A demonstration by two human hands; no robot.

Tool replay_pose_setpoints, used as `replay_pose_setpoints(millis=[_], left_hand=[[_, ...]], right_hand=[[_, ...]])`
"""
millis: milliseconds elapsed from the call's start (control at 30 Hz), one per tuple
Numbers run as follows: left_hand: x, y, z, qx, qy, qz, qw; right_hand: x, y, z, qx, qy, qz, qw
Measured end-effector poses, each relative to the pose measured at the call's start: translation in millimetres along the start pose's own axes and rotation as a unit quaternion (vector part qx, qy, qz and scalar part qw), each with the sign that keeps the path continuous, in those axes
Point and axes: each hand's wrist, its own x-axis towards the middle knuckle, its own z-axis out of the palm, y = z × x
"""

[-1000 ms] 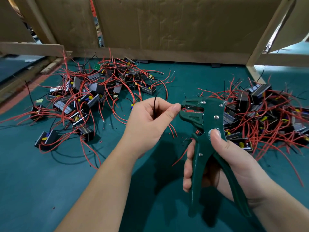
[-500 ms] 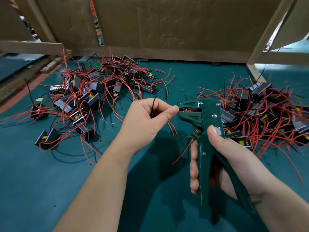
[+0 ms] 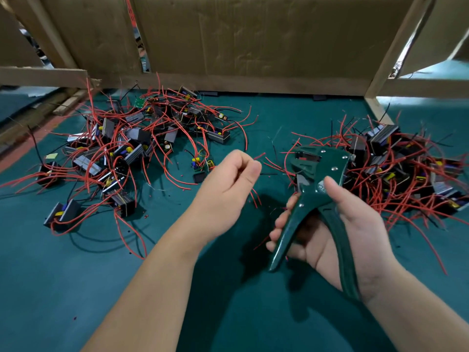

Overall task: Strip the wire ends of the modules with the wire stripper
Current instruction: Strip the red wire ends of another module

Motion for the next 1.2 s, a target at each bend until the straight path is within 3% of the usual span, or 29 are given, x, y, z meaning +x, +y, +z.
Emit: replay_pose_setpoints(millis=[133, 400, 1200], left_hand=[[2.9, -2.2, -2.4, 0.017, 0.086, 0.019, 0.996], [2.7, -5.8, -3.1, 0.067, 0.141, 0.070, 0.985], [2.2, -6.0, -6.3, 0.207, 0.164, 0.187, 0.946]], right_hand=[[-3.9, -0.8, -4.2, -0.017, -0.032, 0.027, 0.999], [-7.9, 6.7, -0.2, -0.042, -0.163, 0.071, 0.983], [-5.5, 9.7, 1.5, -0.133, -0.049, 0.050, 0.989]])
